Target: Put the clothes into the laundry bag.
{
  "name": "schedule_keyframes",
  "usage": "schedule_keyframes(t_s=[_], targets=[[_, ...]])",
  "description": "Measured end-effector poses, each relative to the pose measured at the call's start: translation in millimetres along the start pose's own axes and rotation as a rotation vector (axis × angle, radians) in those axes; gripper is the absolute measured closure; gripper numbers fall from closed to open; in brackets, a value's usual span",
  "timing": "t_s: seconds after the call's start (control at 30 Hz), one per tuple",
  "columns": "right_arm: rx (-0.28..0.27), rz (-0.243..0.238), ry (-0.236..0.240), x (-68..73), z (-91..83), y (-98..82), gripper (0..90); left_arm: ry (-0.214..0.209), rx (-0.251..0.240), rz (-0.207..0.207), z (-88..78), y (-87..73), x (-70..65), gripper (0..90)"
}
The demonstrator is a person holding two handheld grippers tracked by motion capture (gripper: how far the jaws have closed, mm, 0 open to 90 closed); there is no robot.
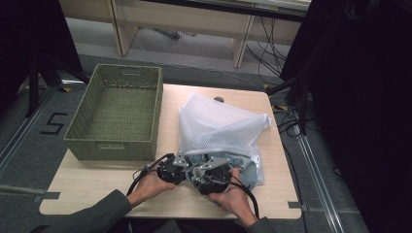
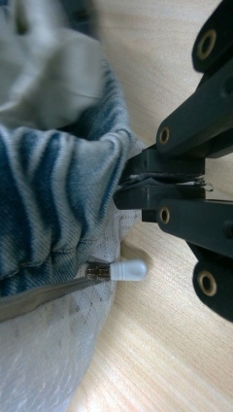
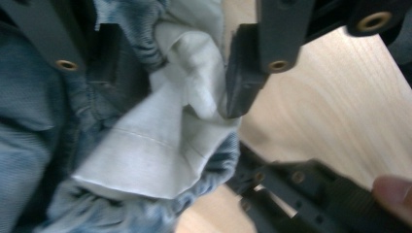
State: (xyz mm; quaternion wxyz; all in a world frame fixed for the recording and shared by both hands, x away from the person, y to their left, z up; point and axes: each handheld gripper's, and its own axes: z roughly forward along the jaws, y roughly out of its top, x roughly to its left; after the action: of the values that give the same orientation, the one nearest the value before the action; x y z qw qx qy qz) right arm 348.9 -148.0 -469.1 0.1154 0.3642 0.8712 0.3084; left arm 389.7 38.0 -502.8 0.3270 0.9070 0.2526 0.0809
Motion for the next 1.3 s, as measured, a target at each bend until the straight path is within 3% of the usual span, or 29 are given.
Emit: schedule_keyframes(t_s=[0.03, 0.07, 0.17, 0.2, 0.23, 0.3, 0.37, 0.47, 0.53, 0.6, 0.63, 0.67, 0.7, 0.73, 0.77, 0.8, 0.83, 0.9, 0.93, 0.97, 1.07, 1.1, 1.13, 1.2, 1.23, 1.27, 1.3], targets=[[0.023, -0.037, -0.012, 1.4, 0.5, -0.9, 47.9, 0.002, -0.008, -0.009, 0.6, -0.1, -0.5, 86.3], [0.019, -0.049, -0.017, 3.8, 2.9, -2.6, 46.8, 0.001, -0.001, 0.014, -0.3, 0.0, 0.9, 86.3], [0.019, -0.076, -0.039, 6.9, 7.3, -5.7, 45.6, 0.003, -0.016, 0.0, 0.5, -0.5, 0.1, 86.3], [0.055, -0.106, -0.053, 8.9, 10.3, -7.1, 44.4, 0.005, -0.021, -0.006, 0.9, -0.5, -0.4, 86.4], [0.029, -0.117, -0.071, 10.6, 15.1, -9.2, 44.3, 0.004, -0.02, -0.003, 0.7, -0.6, -0.3, 86.4], [0.062, -0.185, -0.112, 9.4, 15.7, -8.6, 45.4, 0.003, -0.02, -0.001, 0.6, -0.8, 0.0, 86.4], [0.064, -0.193, -0.114, 12.2, 19.6, -9.4, 45.2, 0.002, -0.02, -0.001, 0.6, -1.0, 0.2, 86.5], [0.073, -0.316, -0.173, 15.7, 26.1, -9.0, 55.8, -0.001, -0.009, 0.014, 0.1, -0.8, 0.2, 86.7], [0.075, -0.335, -0.183, 16.4, 25.6, -7.2, 61.0, 0.003, -0.013, 0.018, 0.3, -0.7, -0.2, 86.9], [0.038, -0.316, -0.168, 12.3, 22.6, -3.4, 75.6, 0.01, -0.018, 0.011, 0.6, -0.8, -1.4, 86.9], [-0.003, -0.256, -0.159, 4.8, 16.3, 1.8, 81.1, 0.006, -0.014, 0.018, 0.2, -0.7, -1.4, 87.0], [-0.015, -0.246, -0.171, 0.8, 14.9, 3.7, 82.3, 0.003, -0.019, 0.007, 0.6, -0.9, -2.4, 87.0], [-0.036, -0.247, -0.188, -6.4, 13.7, 6.3, 83.9, -0.002, 0.014, 0.045, -1.5, -0.5, -0.4, 87.1], [-0.056, -0.212, -0.196, -11.1, 13.7, 9.3, 84.3, 0.004, -0.014, 0.021, 0.1, -1.0, -3.2, 87.1], [-0.063, -0.186, -0.196, -16.5, 14.2, 13.1, 84.6, 0.001, 0.018, 0.058, -2.0, -0.7, -2.4, 87.1], [-0.068, -0.167, -0.2, -21.3, 15.4, 17.2, 84.9, -0.003, -0.001, 0.038, -1.0, -1.1, -5.1, 87.1], [-0.085, -0.163, -0.211, -26.3, 19.1, 21.5, 85.0, -0.004, 0.02, 0.068, -2.4, -0.7, -4.6, 87.2], [-0.091, -0.122, -0.221, -34.0, 24.5, 32.1, 85.1, -0.003, -0.001, 0.045, -1.3, -1.0, -8.5, 87.2], [-0.104, -0.135, -0.225, -40.3, 28.2, 38.3, 85.1, -0.004, 0.001, 0.045, -1.5, -1.4, -9.3, 87.2], [-0.119, -0.087, -0.235, -42.5, 31.4, 43.2, 85.0, -0.003, -0.001, 0.054, -1.9, -1.8, -9.9, 87.2], [-0.134, -0.056, -0.227, -51.2, 35.6, 54.4, 82.8, -0.006, 0.027, 0.09, -4.7, -2.2, -7.8, 87.1], [-0.139, -0.05, -0.218, -52.1, 36.2, 55.0, 81.7, -0.005, 0.02, 0.084, -4.5, -2.7, -8.2, 87.1], [-0.131, -0.02, -0.198, -50.8, 33.9, 54.4, 79.4, -0.007, 0.001, 0.048, -3.1, -3.4, -10.0, 87.0], [-0.161, -0.013, -0.181, -49.7, 29.9, 53.2, 70.7, -0.004, 0.0, 0.056, -3.5, -3.4, -9.4, 86.7], [-0.171, -0.021, -0.149, -51.0, 27.2, 53.0, 65.8, -0.006, 0.0, 0.047, -3.3, -3.8, -9.9, 86.6], [-0.143, 0.022, -0.093, -48.0, 22.1, 52.1, 60.9, -0.002, -0.003, 0.053, -3.3, -3.6, -9.4, 86.3], [-0.134, 0.018, -0.062, -46.6, 16.3, 51.1, 56.8, -0.003, -0.004, 0.048, -3.1, -3.9, -9.4, 86.2]])
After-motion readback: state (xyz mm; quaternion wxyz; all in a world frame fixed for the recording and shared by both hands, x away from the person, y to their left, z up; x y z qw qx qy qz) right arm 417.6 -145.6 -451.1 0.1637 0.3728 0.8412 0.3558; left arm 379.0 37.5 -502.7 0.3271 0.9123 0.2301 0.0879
